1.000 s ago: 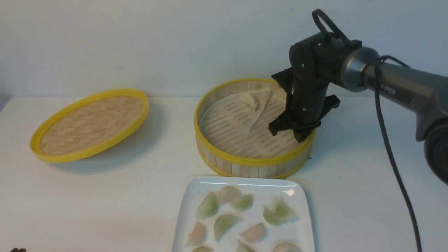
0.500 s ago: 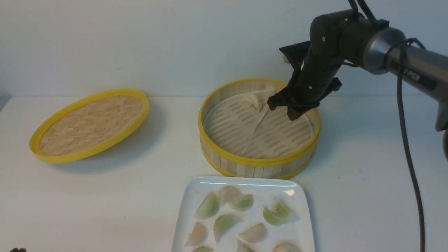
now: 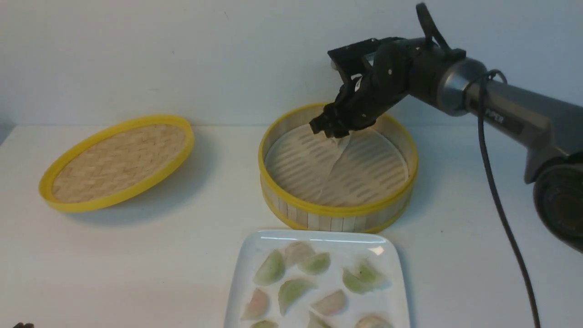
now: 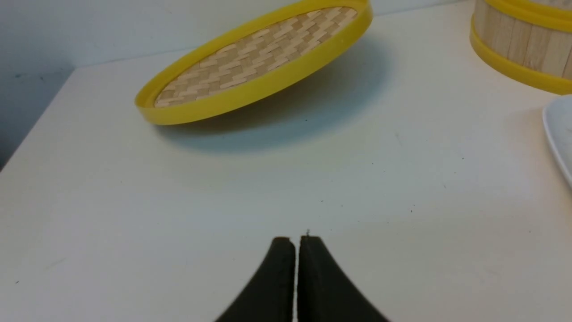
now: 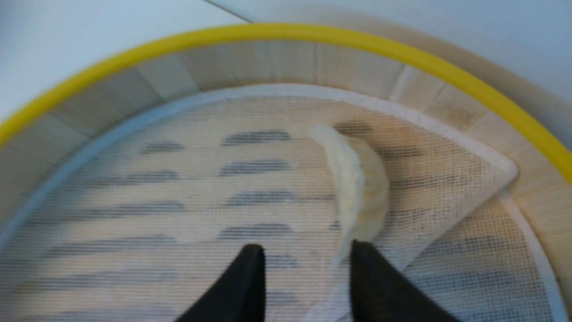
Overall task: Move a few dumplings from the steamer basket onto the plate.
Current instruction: Use the right arm to grab a dumpling from inside the steamer
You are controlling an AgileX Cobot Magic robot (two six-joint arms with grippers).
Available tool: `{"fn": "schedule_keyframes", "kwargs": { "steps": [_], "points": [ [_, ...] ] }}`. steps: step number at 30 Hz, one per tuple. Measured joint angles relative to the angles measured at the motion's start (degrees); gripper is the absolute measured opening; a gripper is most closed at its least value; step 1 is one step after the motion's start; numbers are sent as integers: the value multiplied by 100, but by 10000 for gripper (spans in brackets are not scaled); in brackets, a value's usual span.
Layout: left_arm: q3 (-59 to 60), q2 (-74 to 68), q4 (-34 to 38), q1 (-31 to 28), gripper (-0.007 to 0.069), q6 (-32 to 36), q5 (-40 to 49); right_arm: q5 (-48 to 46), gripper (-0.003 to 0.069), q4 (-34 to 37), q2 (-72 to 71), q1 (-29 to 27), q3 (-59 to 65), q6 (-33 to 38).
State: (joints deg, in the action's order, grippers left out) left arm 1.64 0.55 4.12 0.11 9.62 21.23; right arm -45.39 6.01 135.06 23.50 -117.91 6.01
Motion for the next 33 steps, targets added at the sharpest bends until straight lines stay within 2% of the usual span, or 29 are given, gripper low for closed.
{"fn": "schedule_keyframes", "kwargs": {
  "steps": [1, 5, 8, 13, 17, 20, 21, 22, 23, 33],
  "points": [
    [0, 0, 0, 0, -6, 0, 0, 110, 352, -115, 87, 0, 0, 0],
    [0, 0, 0, 0, -6, 0, 0, 504, 463, -256, 219, 31, 0, 51],
    [0, 0, 0, 0, -6, 0, 0, 798, 496, -302, 318, 61, 0, 113],
    [0, 0, 0, 0, -6, 0, 0, 964, 496, -327, 563, 68, 0, 125],
    [0, 0, 0, 0, -6, 0, 0, 1048, 445, -328, 582, 68, 0, 125],
    [0, 0, 0, 0, -6, 0, 0, 1040, 268, -390, 590, 79, -12, 125],
    [0, 0, 0, 0, -6, 0, 0, 1032, 268, -389, 590, 86, -11, 125],
    [0, 0, 0, 0, -6, 0, 0, 955, 154, -422, 561, 99, -18, 125],
    [0, 0, 0, 0, -6, 0, 0, 887, 139, -449, 540, 103, -18, 125],
    [0, 0, 0, 0, -6, 0, 0, -380, 150, -601, -337, 103, -18, 125]
  ]
}}
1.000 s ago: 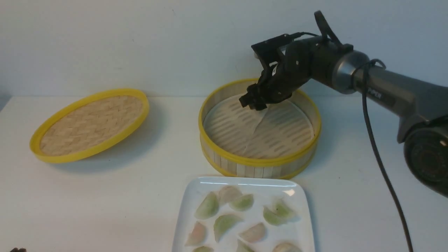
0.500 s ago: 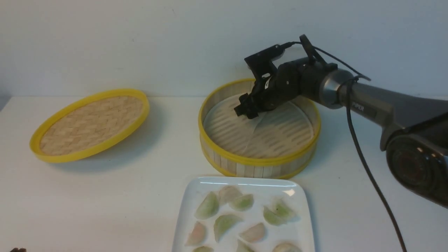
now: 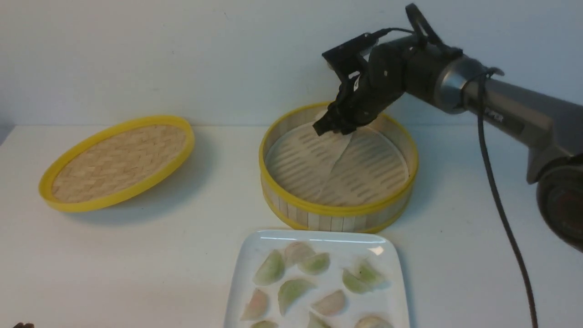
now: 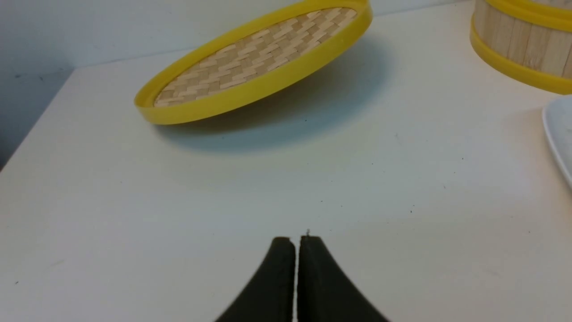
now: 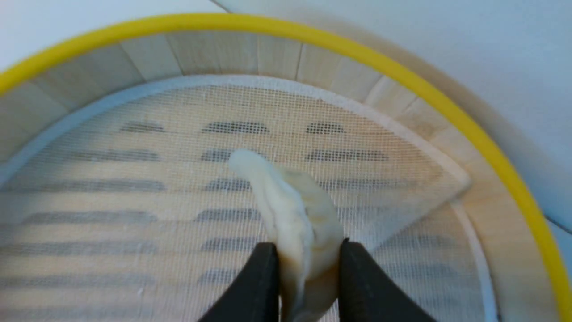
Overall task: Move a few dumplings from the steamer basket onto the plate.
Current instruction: Use the right arm to grab a dumpling from inside the steamer, then use the right arm to put the dumpling into the plate
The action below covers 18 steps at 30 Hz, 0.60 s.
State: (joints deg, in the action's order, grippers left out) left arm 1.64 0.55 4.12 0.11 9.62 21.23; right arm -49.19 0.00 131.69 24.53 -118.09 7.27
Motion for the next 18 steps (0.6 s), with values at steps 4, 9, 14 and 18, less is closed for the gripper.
{"fn": "schedule_keyframes", "kwargs": {
  "steps": [4, 9, 14, 18],
  "points": [
    [0, 0, 0, 0, -6, 0, 0, -736, 150, 61, -420, 0, 0, 0],
    [0, 0, 0, 0, -6, 0, 0, -1674, 150, 120, -834, 0, 0, 0],
    [0, 0, 0, 0, -6, 0, 0, -2210, 150, 392, -1329, 0, 52, 0],
    [0, 0, 0, 0, -6, 0, 0, -2209, 150, 774, -1903, 47, 539, 12]
  ]
}}
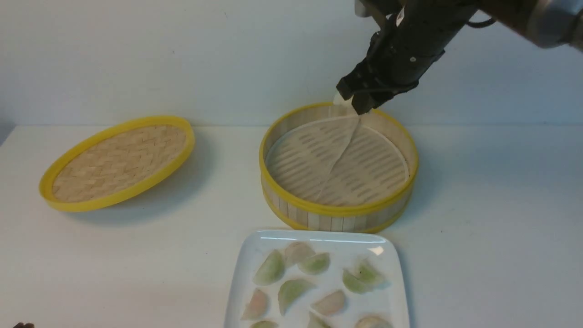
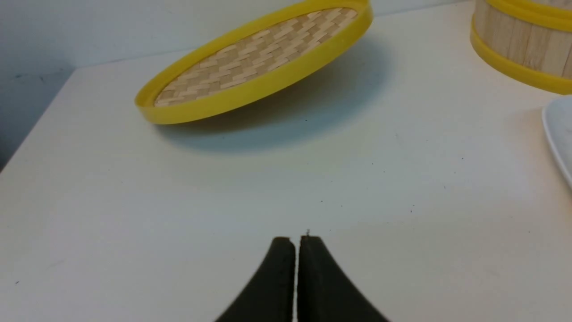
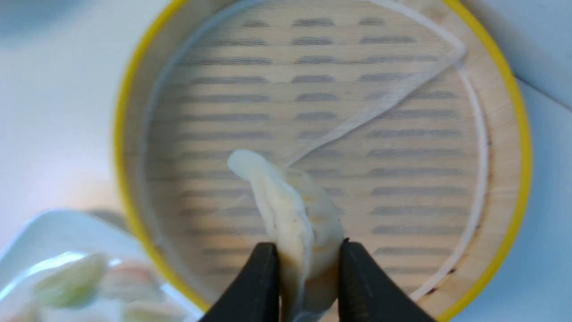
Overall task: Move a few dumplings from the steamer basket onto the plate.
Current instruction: Use the right arm to put the dumpling into the plate
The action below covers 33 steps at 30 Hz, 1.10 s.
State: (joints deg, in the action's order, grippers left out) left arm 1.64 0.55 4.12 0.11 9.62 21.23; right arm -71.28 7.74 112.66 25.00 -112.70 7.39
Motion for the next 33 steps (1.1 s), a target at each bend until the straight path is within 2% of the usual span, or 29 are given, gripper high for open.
{"fn": "schedule_keyframes", "kwargs": {
  "steps": [9, 20, 26, 33],
  "points": [
    [0, 0, 0, 0, -6, 0, 0, 37, 150, 286, -1482, 851, 2447, -10],
    [0, 0, 0, 0, -6, 0, 0, 832, 150, 1033, -1552, 1840, 4399, -33],
    [0, 0, 0, 0, -6, 0, 0, 1339, 150, 1074, -1497, 2268, 4881, -33],
    [0, 0, 0, 0, -6, 0, 0, 1639, 150, 1233, -1118, 2421, 4922, -33]
  ]
}}
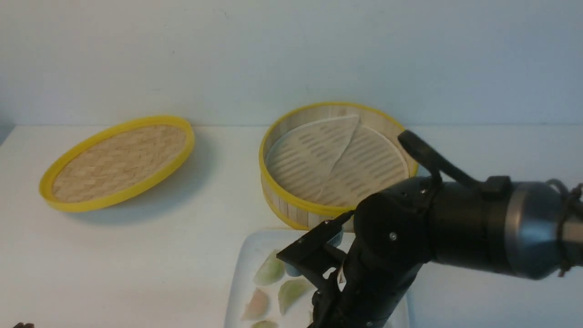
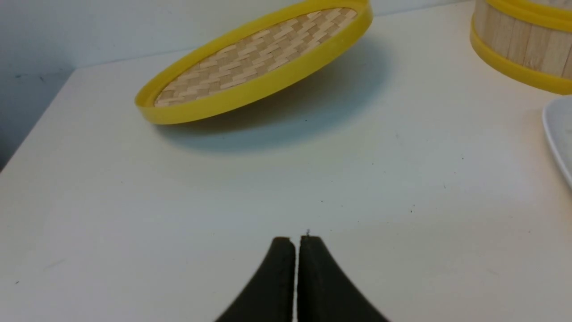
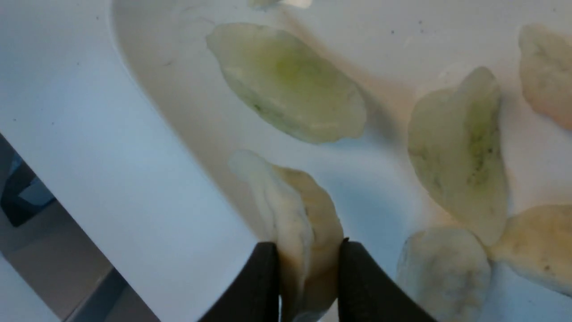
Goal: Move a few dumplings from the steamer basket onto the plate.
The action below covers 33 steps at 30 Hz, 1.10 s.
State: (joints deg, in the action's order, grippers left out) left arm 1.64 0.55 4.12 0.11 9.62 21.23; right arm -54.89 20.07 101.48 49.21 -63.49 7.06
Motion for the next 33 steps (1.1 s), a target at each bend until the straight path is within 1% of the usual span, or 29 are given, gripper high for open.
{"fn": "schedule_keyframes", "kwargs": {
  "steps": [7, 10, 13, 15, 16, 19, 22, 25, 27, 29, 31, 32, 33],
  "points": [
    [0, 0, 0, 0, -6, 0, 0, -43, 152, 13, 289, 0, 0, -22],
    [0, 0, 0, 0, -6, 0, 0, -2, 181, 13, 290, 0, 0, -22],
    [0, 0, 0, 0, -6, 0, 0, 24, 241, -31, 290, 0, 0, -22],
    [0, 0, 0, 0, -6, 0, 0, 29, 321, -99, 290, 0, -14, -73],
    [0, 0, 0, 0, -6, 0, 0, 29, 374, -162, 290, 0, -39, -101],
    [0, 0, 0, 0, -6, 0, 0, -67, 456, -399, 290, 0, -265, -208],
    [0, 0, 0, 0, -6, 0, 0, -207, 463, -598, 290, 0, -486, -378],
    [0, 0, 0, 0, -6, 0, 0, -489, 425, -931, 204, 0, -856, -674],
    [0, 0, 0, 0, -6, 0, 0, -701, 338, -1330, -81, 0, -1116, -934],
    [0, 0, 0, 0, -6, 0, 0, -758, 282, -1569, -316, 0, -1150, -1064],
    [0, 0, 0, 0, -6, 0, 0, -818, 204, -1806, -682, 0, -1157, -1225],
    [0, 0, 0, 0, -6, 0, 0, -865, 153, -1976, -896, 0, -1157, -1355],
    [0, 0, 0, 0, -6, 0, 0, -903, 120, -2117, -1120, 0, -1157, -1447]
  ]
}}
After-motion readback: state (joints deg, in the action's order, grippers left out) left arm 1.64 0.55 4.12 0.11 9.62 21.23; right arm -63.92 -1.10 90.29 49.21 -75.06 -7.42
